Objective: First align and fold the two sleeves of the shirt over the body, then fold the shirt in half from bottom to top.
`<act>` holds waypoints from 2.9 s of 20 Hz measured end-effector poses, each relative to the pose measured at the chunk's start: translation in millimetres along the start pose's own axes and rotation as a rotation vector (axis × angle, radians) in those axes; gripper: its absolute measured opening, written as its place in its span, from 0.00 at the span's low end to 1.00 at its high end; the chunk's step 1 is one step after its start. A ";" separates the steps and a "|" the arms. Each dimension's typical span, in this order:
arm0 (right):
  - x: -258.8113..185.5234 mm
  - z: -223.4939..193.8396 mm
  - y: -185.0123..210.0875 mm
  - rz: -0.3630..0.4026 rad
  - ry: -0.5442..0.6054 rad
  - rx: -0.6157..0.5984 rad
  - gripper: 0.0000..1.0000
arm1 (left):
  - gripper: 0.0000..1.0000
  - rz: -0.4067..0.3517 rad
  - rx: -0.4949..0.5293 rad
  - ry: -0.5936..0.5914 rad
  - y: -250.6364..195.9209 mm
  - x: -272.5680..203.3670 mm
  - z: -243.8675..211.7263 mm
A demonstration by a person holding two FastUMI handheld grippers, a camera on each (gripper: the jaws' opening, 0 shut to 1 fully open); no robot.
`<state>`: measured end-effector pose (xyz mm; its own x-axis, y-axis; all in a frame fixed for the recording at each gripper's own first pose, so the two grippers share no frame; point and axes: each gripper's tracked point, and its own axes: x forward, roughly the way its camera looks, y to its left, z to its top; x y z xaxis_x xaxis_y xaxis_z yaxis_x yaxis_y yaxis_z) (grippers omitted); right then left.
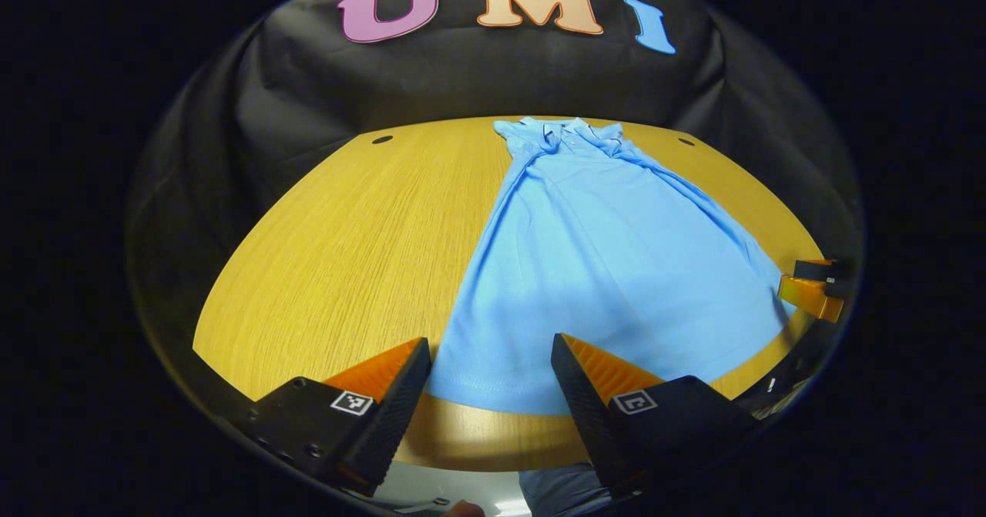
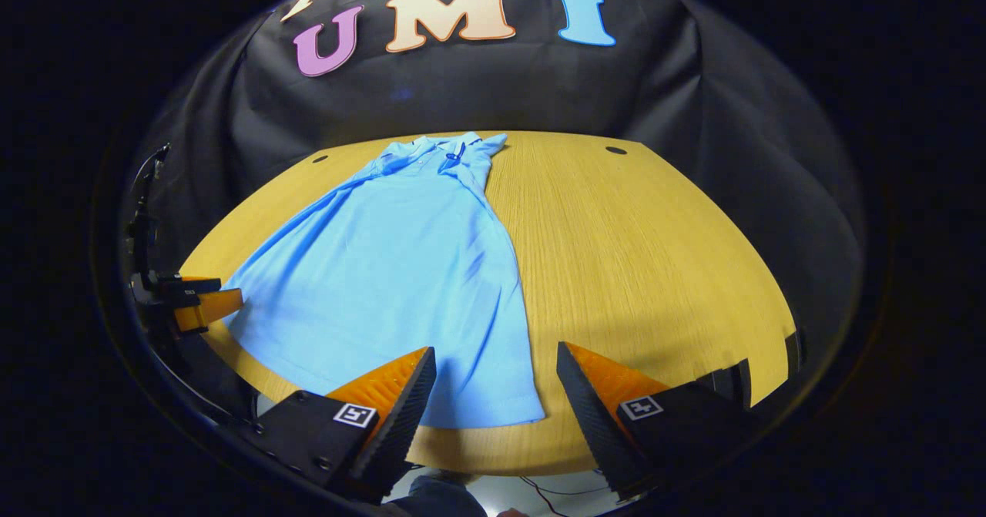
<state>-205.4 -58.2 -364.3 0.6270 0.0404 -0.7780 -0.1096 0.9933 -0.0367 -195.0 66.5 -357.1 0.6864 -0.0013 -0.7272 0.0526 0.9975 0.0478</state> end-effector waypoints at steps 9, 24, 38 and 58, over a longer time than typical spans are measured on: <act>1.6 -9.3 27.4 0.069 0.058 -0.010 0.45 | 0.48 -0.081 -0.026 -0.008 -25.8 0.9 -5.4; 4.4 92.7 34.0 0.084 -0.051 0.077 0.02 | 0.00 -0.108 -0.127 -0.039 -20.6 2.3 90.3; 86.6 269.2 32.7 0.025 -0.234 0.129 0.00 | 0.00 -0.125 -0.099 -0.161 8.1 92.3 248.1; 318.3 340.1 12.1 -0.132 -0.162 0.297 0.02 | 0.00 -0.131 -0.067 -0.180 15.2 328.2 339.6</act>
<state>255.1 3.5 -399.1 0.7372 -0.0968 -0.6687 0.1940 0.9783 0.0722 277.4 57.1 -362.4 0.7955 -0.1374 -0.5902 0.1051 0.9905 -0.0889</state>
